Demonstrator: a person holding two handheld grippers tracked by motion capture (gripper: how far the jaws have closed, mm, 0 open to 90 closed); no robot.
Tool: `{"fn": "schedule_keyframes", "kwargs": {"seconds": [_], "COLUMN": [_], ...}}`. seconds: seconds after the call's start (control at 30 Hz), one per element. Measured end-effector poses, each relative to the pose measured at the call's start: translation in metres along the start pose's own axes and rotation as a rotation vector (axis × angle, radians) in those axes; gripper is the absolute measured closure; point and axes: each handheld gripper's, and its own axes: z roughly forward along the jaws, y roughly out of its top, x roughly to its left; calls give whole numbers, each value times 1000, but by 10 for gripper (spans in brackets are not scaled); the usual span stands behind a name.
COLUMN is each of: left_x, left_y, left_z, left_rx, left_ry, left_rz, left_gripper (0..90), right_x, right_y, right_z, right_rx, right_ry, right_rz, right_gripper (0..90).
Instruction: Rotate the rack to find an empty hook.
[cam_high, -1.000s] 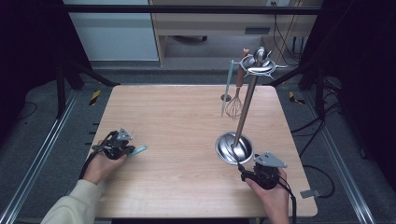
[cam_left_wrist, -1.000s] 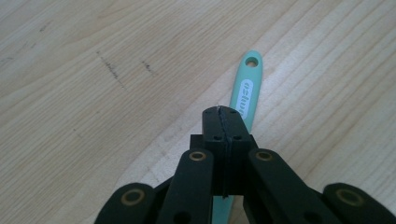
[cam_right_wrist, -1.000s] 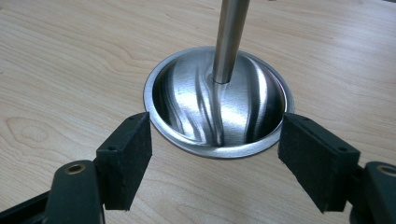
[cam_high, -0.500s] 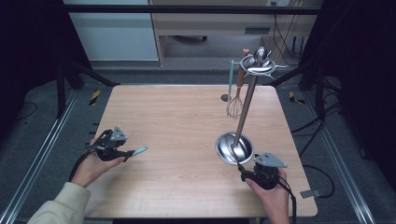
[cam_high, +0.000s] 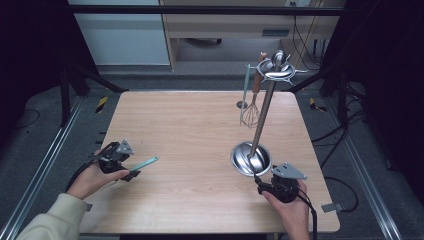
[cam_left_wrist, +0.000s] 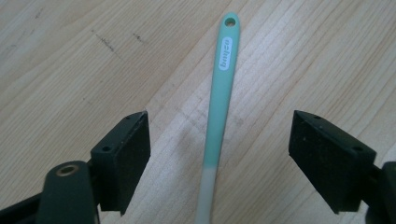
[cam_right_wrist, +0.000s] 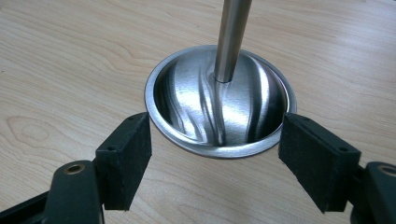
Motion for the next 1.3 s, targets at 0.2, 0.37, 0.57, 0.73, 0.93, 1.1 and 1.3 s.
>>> {"fn": "schedule_keyframes", "kwargs": {"seconds": [0.2,0.37,0.57,0.73,0.93,1.1,1.3], "left_x": [5,5,6,8,7,7,10], "left_y": [-2,-4,-4,-4,-3,-3,-2], "left_z": [2,5,9,13,14,14,15], "left_rx": [36,53,82,95,100,102,113], "left_ry": [-16,-19,-27,-25,-40,-46,-60], "left_rz": [-1,-4,4,13,20,24,20], "left_gripper": [205,202,286,371,453,517,582], "right_x": [0,0,0,-1,-1,-1,-1], "right_y": [0,0,0,0,0,0,0], "right_z": [-1,0,-1,-1,-1,-2,-1], "right_rx": [-2,0,-3,-4,-6,-7,-5], "right_ry": [2,4,0,0,0,-1,0], "right_rz": [5,8,8,7,9,7,10], "right_gripper": [258,257,257,257,257,257,256]}}
